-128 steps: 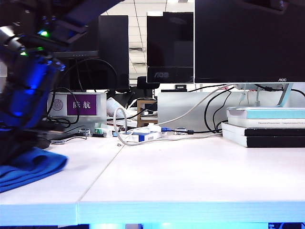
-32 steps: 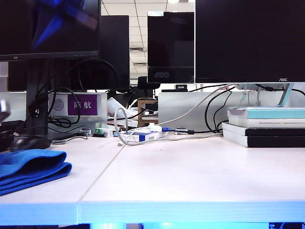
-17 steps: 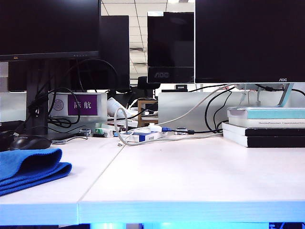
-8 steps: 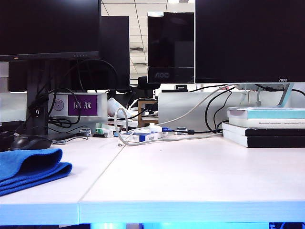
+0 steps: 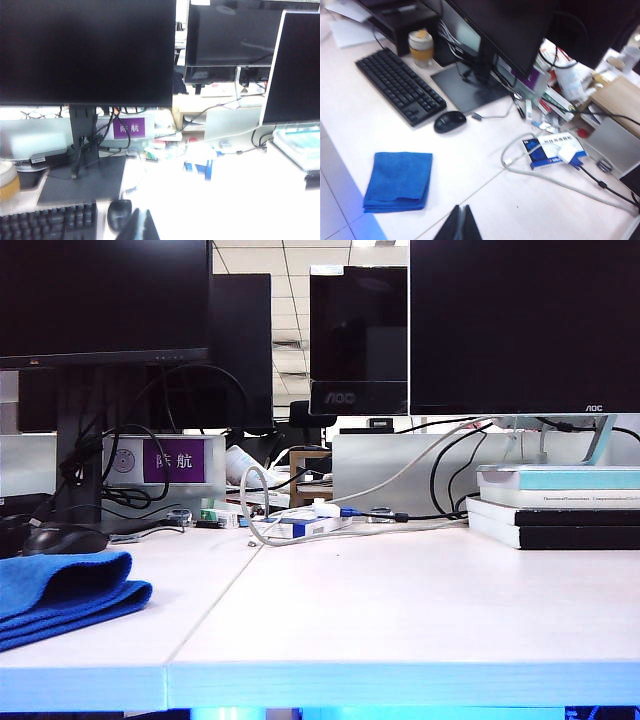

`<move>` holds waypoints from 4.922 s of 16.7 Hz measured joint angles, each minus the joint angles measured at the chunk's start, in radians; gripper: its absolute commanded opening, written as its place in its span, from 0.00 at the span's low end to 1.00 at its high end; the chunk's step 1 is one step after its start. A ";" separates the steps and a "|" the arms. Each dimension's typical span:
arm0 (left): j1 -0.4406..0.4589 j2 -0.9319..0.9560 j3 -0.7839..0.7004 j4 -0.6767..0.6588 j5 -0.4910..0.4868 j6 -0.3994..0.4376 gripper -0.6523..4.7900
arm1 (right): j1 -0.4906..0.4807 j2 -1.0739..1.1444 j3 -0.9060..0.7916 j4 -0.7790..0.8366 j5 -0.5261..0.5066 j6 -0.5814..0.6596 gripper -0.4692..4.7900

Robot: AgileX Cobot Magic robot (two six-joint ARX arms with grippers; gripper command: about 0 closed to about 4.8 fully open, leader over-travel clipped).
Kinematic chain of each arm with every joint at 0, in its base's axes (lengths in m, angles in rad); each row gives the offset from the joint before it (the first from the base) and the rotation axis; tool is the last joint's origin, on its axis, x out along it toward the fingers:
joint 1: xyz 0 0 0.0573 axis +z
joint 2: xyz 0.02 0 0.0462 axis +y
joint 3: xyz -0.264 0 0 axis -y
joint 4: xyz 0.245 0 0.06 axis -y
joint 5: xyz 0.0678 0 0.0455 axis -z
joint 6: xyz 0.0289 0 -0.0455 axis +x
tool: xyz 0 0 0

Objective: Wipe the table from right to left using the rag.

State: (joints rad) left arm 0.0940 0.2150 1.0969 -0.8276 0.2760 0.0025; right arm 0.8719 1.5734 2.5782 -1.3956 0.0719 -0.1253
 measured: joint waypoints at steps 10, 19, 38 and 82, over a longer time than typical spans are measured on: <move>0.001 -0.189 -0.737 0.488 -0.034 -0.137 0.11 | 0.138 -0.182 -0.283 0.000 0.041 0.024 0.08; 0.000 -0.190 -0.986 0.625 -0.188 -0.126 0.11 | 0.141 -0.555 -0.990 0.417 0.048 0.042 0.08; 0.000 -0.192 -1.075 0.634 -0.227 -0.018 0.11 | 0.137 -0.930 -1.833 1.174 0.161 0.042 0.08; 0.000 -0.193 -1.075 0.634 -0.227 -0.019 0.11 | -0.747 -1.568 -2.533 1.114 -0.060 0.398 0.08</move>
State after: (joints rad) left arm 0.0940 0.0223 0.0223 -0.1932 0.0486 -0.0162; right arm 0.1246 0.0051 0.0448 -0.2817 0.0116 0.2729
